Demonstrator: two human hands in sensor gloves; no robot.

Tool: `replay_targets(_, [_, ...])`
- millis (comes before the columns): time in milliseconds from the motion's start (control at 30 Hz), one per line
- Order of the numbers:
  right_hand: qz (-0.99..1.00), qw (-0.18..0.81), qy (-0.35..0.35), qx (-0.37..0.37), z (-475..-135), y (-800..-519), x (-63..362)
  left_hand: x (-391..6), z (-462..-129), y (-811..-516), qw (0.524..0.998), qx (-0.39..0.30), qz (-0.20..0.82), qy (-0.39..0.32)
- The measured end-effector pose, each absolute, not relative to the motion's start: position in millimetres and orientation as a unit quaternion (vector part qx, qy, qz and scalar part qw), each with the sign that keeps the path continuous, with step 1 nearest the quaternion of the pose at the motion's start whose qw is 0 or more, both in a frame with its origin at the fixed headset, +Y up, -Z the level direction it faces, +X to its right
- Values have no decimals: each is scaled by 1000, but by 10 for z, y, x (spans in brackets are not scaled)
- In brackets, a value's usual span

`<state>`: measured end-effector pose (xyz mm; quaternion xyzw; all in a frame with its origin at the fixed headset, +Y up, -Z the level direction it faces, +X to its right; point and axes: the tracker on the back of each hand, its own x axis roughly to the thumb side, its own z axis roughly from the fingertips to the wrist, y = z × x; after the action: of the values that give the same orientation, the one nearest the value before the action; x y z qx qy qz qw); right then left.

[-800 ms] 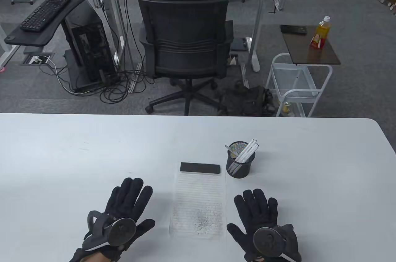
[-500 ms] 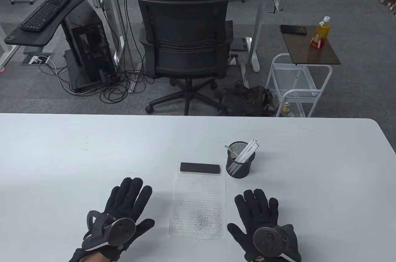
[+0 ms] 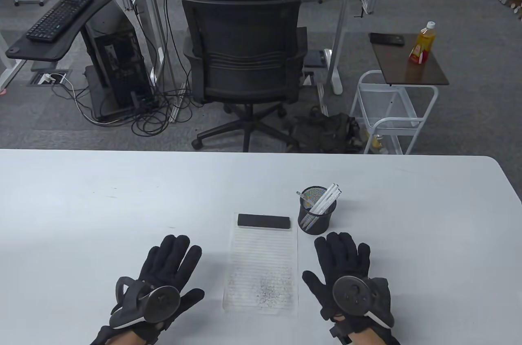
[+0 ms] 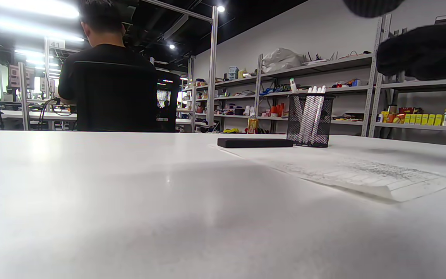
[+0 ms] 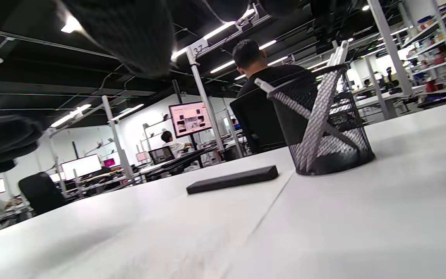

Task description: Press to extend mechanical pencil leads

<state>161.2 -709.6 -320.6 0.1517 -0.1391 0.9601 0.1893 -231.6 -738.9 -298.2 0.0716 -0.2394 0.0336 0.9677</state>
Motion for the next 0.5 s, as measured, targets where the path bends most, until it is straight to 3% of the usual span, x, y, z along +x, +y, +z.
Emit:
replay_targets(100, [973, 156, -131, 108, -3645, -6883, 1475, -2322, -3002, -7416, 969, 64, 26, -238])
replay_targets(267, [990, 92, -91, 51, -4318, -6780, 1227, -2323, -3012, -7437, 970, 56, 24, -236])
replay_targets(500, [998, -2, -71, 1, -4761, -6826, 982, -2339, -3016, -7435, 971, 50, 26, -231])
